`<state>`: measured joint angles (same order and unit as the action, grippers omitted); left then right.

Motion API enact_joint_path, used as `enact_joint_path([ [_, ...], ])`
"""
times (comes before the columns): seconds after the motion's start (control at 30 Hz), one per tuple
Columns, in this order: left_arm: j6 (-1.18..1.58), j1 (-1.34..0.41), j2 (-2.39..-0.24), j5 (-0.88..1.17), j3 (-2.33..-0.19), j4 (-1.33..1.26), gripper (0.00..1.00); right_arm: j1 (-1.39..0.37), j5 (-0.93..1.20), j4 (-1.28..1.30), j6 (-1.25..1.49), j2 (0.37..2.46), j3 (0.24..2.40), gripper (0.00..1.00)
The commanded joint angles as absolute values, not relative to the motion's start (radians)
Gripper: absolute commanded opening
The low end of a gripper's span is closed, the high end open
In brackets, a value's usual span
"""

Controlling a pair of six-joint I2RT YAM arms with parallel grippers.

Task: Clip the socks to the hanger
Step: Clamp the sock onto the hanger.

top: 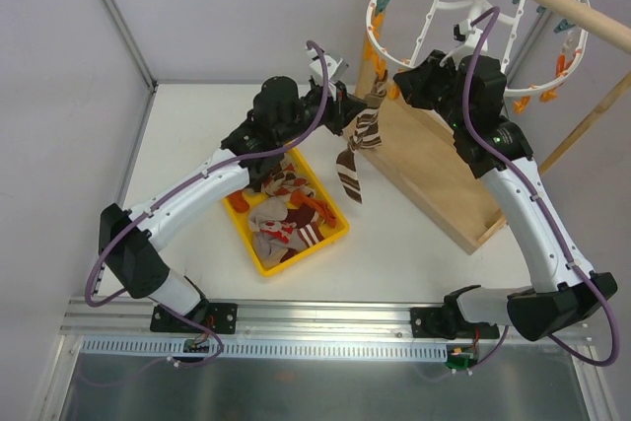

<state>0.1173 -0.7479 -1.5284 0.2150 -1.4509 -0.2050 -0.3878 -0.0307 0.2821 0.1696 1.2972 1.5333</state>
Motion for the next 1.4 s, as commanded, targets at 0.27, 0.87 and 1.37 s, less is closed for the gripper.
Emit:
enact_joint_path([
  [0.27,-0.027,-0.831,-1.523,0.072,-1.479,-0.258,0.00,-0.383,-0.063,0.270,0.156,1.290,1.585,0.01],
  [0.87,-0.066,-0.857,-1.551,-0.034,-1.476,-0.262,0.00,-0.383,-0.078,0.273,0.167,1.284,1.583,0.01],
  [1.37,-0.121,-0.914,-1.617,-0.189,-1.562,-0.268,0.00,-0.383,-0.106,0.296,0.164,1.278,1.578,0.01],
])
